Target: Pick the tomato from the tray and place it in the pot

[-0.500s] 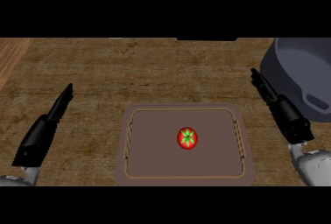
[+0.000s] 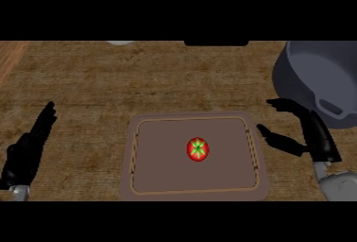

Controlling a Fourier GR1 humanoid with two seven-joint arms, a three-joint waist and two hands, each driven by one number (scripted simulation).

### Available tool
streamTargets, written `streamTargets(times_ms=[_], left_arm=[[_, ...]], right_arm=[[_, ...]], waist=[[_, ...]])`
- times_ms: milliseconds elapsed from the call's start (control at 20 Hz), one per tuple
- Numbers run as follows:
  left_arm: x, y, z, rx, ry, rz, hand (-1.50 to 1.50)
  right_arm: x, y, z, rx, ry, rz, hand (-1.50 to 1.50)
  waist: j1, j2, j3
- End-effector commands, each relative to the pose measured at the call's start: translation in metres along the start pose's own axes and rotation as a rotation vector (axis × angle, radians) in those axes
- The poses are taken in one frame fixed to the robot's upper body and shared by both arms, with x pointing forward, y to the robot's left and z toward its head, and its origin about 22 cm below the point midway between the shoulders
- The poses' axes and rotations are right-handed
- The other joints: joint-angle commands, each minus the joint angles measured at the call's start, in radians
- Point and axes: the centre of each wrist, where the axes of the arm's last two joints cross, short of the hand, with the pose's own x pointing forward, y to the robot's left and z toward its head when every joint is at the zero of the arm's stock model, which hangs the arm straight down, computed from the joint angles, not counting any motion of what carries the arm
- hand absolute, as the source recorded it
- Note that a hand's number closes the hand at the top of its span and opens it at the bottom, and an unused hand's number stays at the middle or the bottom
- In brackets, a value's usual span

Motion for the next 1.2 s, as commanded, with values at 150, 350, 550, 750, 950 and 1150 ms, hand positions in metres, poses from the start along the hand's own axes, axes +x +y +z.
streamTargets(times_ms=[150, 350, 550, 750, 950, 1150], left_arm=[[-0.007, -0.002, 0.002, 0.033, 0.075, 0.046, 0.00], [-0.023, 0.006, 0.009, 0.028, 0.080, 0.054, 0.00], [0.002, 0.001, 0.000, 0.019, 0.064, 0.053, 0.00], [0.001, 0.003, 0.000, 0.011, 0.064, 0.040, 0.00], [0.005, -0.002, -0.009, 0.004, 0.049, 0.039, 0.00], [0.008, 0.004, -0.009, -0.008, 0.048, 0.037, 0.00]], right_arm=[[0.012, 0.059, 0.069, -0.181, -0.193, 0.035, -1.50], [0.038, 0.032, 0.077, -0.048, -0.144, 0.105, -1.50], [0.067, 0.027, 0.058, 0.061, -0.065, 0.201, -1.50], [0.119, 0.028, 0.040, 0.186, -0.035, 0.282, -1.50], [0.138, 0.043, 0.015, 0.346, 0.064, 0.425, -1.50], [0.150, 0.063, -0.002, 0.524, 0.166, 0.545, -1.50]], waist=[[-0.014, 0.002, 0.004], [-0.003, 0.004, 0.003], [0.006, 0.005, 0.003], [0.020, 0.005, 0.001], [0.029, 0.011, 0.000], [0.040, 0.012, 0.001]])
